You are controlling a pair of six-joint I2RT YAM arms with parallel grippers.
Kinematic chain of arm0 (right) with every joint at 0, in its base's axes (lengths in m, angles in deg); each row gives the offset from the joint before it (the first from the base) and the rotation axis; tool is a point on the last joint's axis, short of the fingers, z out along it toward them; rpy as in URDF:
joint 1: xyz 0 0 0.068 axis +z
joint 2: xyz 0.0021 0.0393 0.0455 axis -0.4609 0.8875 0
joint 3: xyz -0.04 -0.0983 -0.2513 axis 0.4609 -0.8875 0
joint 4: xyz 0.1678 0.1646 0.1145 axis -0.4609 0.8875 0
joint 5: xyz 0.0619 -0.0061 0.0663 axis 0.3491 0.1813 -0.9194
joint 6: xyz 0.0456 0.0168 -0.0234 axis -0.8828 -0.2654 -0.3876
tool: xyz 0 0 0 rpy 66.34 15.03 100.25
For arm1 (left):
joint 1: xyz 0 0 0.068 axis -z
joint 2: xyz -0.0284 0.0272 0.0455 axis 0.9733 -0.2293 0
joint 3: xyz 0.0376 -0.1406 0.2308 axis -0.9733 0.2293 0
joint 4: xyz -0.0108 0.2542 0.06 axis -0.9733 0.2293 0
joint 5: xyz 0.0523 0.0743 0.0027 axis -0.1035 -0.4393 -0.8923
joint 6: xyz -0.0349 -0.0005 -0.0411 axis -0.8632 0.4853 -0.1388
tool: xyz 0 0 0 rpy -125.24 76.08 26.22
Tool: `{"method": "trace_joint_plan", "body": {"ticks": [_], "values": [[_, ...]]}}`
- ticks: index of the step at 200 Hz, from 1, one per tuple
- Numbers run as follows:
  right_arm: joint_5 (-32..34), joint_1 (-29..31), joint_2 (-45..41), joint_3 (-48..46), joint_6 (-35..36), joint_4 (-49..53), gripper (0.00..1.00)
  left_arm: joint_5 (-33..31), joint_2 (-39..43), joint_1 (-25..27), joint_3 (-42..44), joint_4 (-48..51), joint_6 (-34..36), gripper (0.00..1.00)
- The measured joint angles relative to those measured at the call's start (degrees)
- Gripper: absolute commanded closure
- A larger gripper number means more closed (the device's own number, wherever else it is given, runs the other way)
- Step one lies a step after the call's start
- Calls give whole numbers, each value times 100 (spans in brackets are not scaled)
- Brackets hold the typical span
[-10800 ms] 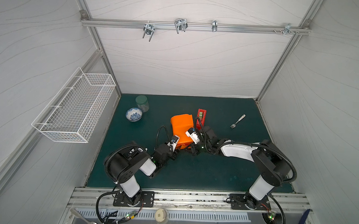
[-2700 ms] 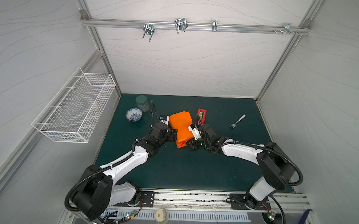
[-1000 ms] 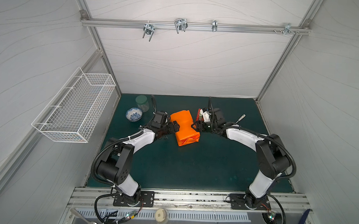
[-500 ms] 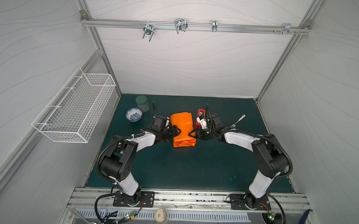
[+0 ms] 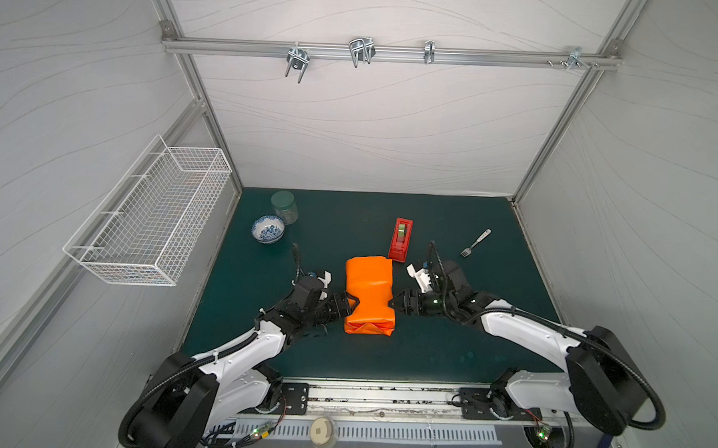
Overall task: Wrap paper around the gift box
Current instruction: 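Grasp the orange box sides with both grippers and stand it upright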
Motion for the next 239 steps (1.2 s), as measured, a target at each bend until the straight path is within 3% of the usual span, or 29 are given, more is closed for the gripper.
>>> {"method": "trace_joint_plan", "body": {"ticks": [33, 62, 96, 140, 239], "values": [[26, -350, 890, 903, 85, 103, 20, 22, -577, -625, -769, 212, 181, 10], [-98, -358, 1718, 1508, 28, 39, 21, 291, -1591, -640, -1526, 90, 271, 12], [-181, -295, 2087, 1639, -129, -17, 21, 444, -2129, -522, -1622, -55, 212, 12], [-481, -190, 2345, 1639, -393, -435, 25, 573, -2352, -291, -1624, -332, 17, 13], [-570, -264, 2000, 1888, -452, -660, 32, 400, -2020, -448, -2284, 120, 28, 15]]}}
